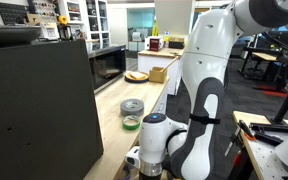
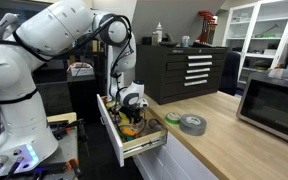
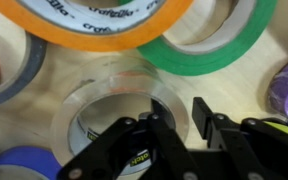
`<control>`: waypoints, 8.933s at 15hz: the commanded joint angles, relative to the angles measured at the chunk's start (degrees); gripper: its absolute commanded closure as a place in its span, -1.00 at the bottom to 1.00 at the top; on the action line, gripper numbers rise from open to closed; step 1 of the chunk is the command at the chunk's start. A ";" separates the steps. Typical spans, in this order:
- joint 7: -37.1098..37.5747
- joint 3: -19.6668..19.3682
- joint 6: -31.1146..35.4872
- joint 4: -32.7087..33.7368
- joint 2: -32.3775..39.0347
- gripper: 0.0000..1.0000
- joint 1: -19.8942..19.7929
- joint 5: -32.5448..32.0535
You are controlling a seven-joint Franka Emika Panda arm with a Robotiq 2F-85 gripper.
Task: Take the orange masking tape out of the drawer and put it on the counter
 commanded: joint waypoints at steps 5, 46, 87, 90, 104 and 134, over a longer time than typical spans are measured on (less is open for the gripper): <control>-0.89 1.78 0.03 -1.04 -1.45 0.91 -2.41 -0.58; -7.95 5.01 -11.78 1.18 -3.22 -1.00 -4.26 3.36; -8.68 5.97 -19.48 0.18 -11.48 0.34 -1.43 3.12; -8.69 2.53 -21.03 1.09 -10.52 0.00 0.94 1.41; -7.80 -3.60 -22.07 3.83 -6.67 -1.00 7.55 -4.56; -14.65 -2.87 -20.35 11.79 2.30 0.06 3.15 -6.20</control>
